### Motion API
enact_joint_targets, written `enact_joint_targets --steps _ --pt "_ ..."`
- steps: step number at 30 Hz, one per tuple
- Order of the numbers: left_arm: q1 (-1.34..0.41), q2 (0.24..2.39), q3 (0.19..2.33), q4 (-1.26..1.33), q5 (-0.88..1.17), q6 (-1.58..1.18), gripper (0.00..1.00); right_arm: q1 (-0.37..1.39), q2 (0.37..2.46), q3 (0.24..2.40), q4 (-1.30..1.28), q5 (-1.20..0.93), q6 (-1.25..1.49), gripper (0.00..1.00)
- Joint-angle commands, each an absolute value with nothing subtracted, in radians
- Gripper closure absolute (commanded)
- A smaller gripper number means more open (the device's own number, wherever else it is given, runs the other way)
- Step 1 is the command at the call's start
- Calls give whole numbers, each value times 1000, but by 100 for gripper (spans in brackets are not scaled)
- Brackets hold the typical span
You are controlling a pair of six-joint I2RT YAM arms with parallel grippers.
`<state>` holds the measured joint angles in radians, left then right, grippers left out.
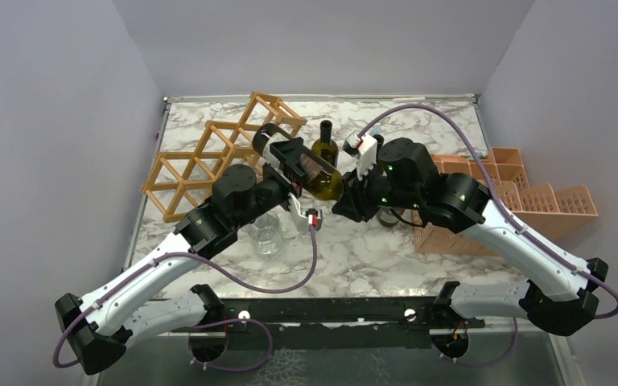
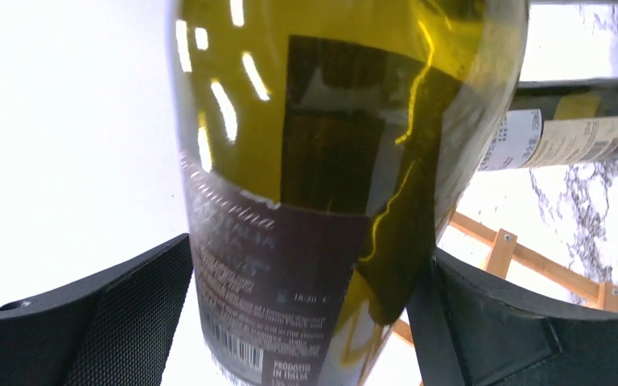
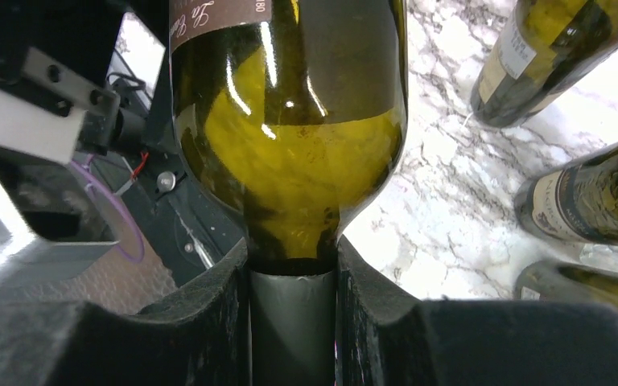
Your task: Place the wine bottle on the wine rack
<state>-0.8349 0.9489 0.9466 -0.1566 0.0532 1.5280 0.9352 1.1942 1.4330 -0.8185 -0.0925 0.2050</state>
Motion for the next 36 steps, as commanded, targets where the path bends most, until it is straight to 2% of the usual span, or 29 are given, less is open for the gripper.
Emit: enact_joint_targets --steps 1,10,17,21,24,31,36 --pt "-844 848 927 -24 90 1385 1 931 1160 1396 -621 22 212 99" --pt "-844 694 854 -100 23 1174 1 931 1213 1316 -448 77 174 99" --pt "-844 588 869 -69 -93 722 1 931 1266 1237 -342 18 116 99" --pt "-844 611 949 -91 -199 446 1 930 1307 1201 -317 6 116 99" --pt "-844 645 1002 -165 -167 391 1 931 1330 1177 -307 13 126 99" --pt "-844 650 932 -85 -221 190 1 931 1354 1127 -308 38 153 99" --pt "-844 728 1001 -200 -292 119 1 931 1375 1085 -285 12 174 99"
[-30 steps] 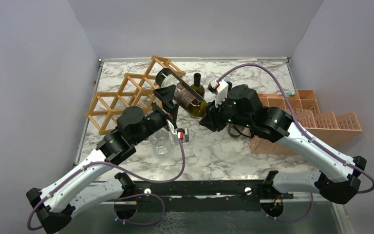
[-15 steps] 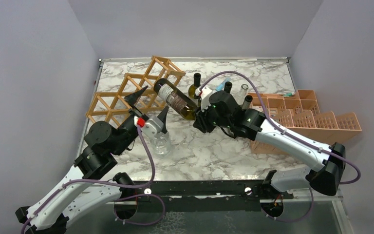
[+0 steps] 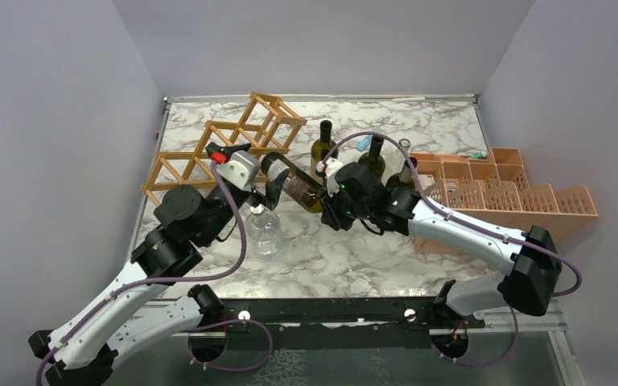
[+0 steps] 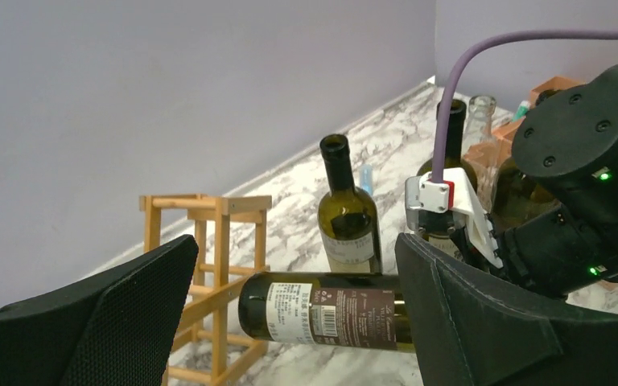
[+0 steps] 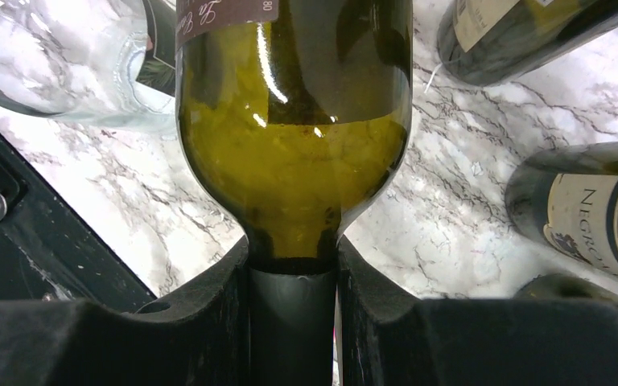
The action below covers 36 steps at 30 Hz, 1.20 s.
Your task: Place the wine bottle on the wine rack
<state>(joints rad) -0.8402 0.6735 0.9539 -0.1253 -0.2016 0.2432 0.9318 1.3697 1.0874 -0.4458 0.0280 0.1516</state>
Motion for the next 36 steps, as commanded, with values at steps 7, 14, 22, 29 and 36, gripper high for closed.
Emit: enact_joint_targets --steps 7,14,22,29,36 --pt "-844 761 1010 -201 -305 97 1 930 1436 1067 -235 47 210 99" --pt "-844 754 1015 -234 -360 77 1 931 1512 1084 -188 51 215 99" --pt "-844 780 1026 -257 -370 90 1 931 1558 1074 -64 96 213 99" --pt "-845 775 1083 -307 -416 161 1 932 1621 1113 -36 116 207 99" --pt "-845 756 1071 -322 -415 135 1 932 1679 1149 -9 123 178 99"
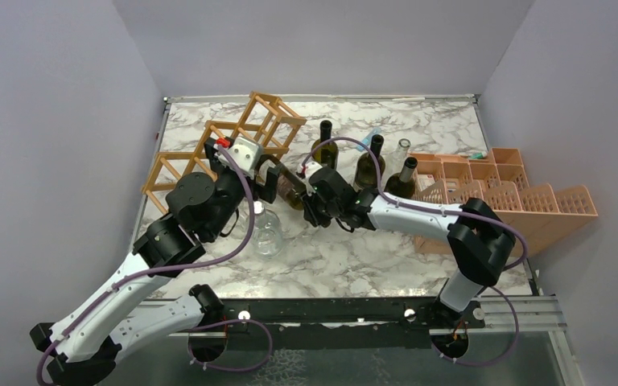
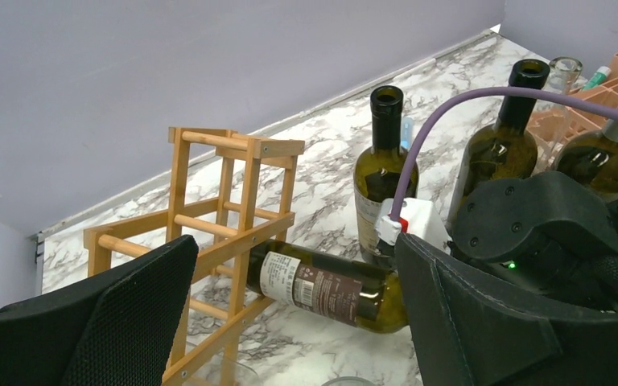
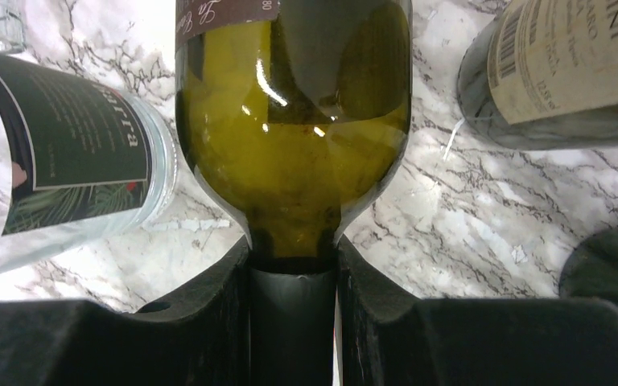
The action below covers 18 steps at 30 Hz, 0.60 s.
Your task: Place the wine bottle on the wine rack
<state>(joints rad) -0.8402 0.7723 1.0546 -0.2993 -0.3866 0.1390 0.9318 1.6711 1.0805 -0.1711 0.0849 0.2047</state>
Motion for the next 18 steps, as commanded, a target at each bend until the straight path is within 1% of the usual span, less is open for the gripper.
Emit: enact_joint_targets --steps 1,12,18 --pt "-844 755 1071 -324 -415 131 1 933 1686 1155 -3 123 171 99" --pt "-845 713 1089 -351 -401 81 1 933 1798 1251 66 128 105 99" --pt "-844 711 1091 -345 -389 76 1 933 1893 1345 47 165 66 99"
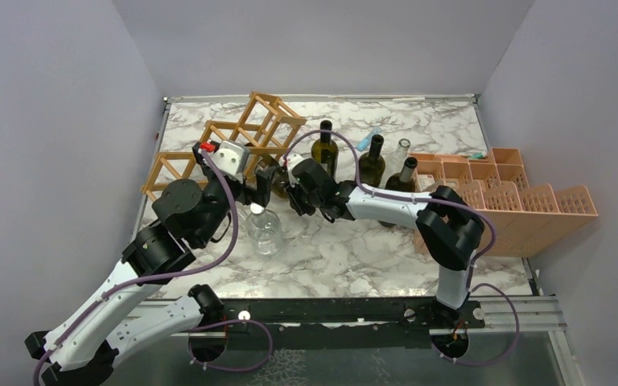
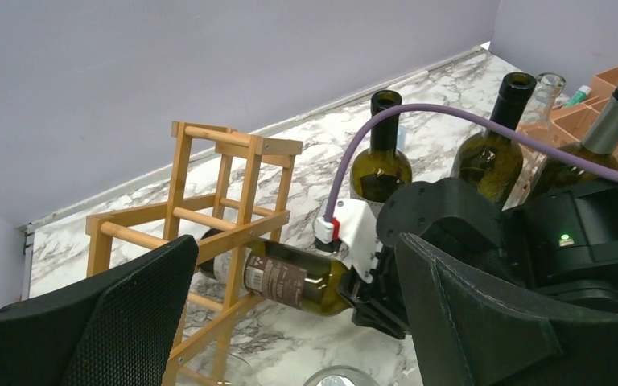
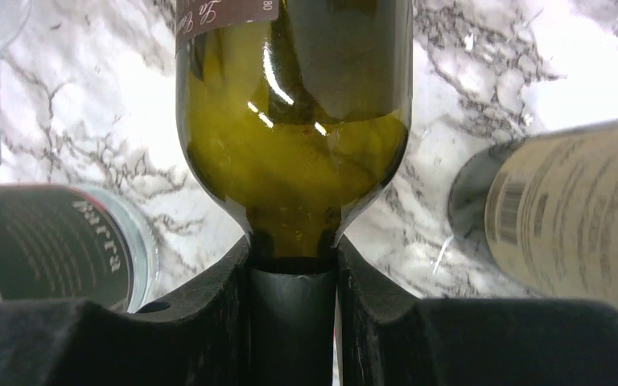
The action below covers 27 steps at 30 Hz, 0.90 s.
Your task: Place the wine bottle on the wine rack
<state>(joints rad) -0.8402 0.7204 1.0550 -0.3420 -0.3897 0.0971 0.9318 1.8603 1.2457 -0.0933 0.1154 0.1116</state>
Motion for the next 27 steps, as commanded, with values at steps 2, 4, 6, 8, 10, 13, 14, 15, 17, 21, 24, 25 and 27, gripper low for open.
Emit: enact_joint_targets --steps 2,4,6,8,10,13,14,15,17,21,24,25,27 --pt "-844 711 1088 -345 -391 75 1 934 1917 1368 45 181 54 98" --pt "-844 709 1085 -347 -393 77 1 934 1933 1386 44 205 41 97" --pt "-844 706 1081 -347 -395 76 1 934 1953 1409 40 220 34 94" --pt "-844 704 1080 -347 -394 75 1 934 1969 1430 35 225 31 91" --pt "-844 704 1078 -348 -393 75 1 934 1986 1444 42 232 28 87" --pt "-844 703 1073 -347 -391 74 1 935 2008 1469 37 247 21 85" --pt "-844 703 1072 -347 -391 75 1 935 2015 1474 41 250 18 85" --pt "-844 703 1069 -348 -391 74 1 935 2021 1478 47 253 15 84" --pt "-844 703 1067 -347 -389 75 1 934 2034 1486 54 257 10 82" --pt "-844 705 1066 -347 -385 75 1 935 2057 1501 72 278 3 77" --pt "-844 706 1066 -347 -383 75 1 936 2066 1506 90 298 1 70" --pt "-844 707 1065 -348 -383 75 1 936 2069 1506 94 308 3 65" --pt "-845 710 1064 -347 -382 76 1 936 2069 1504 105 318 9 56"
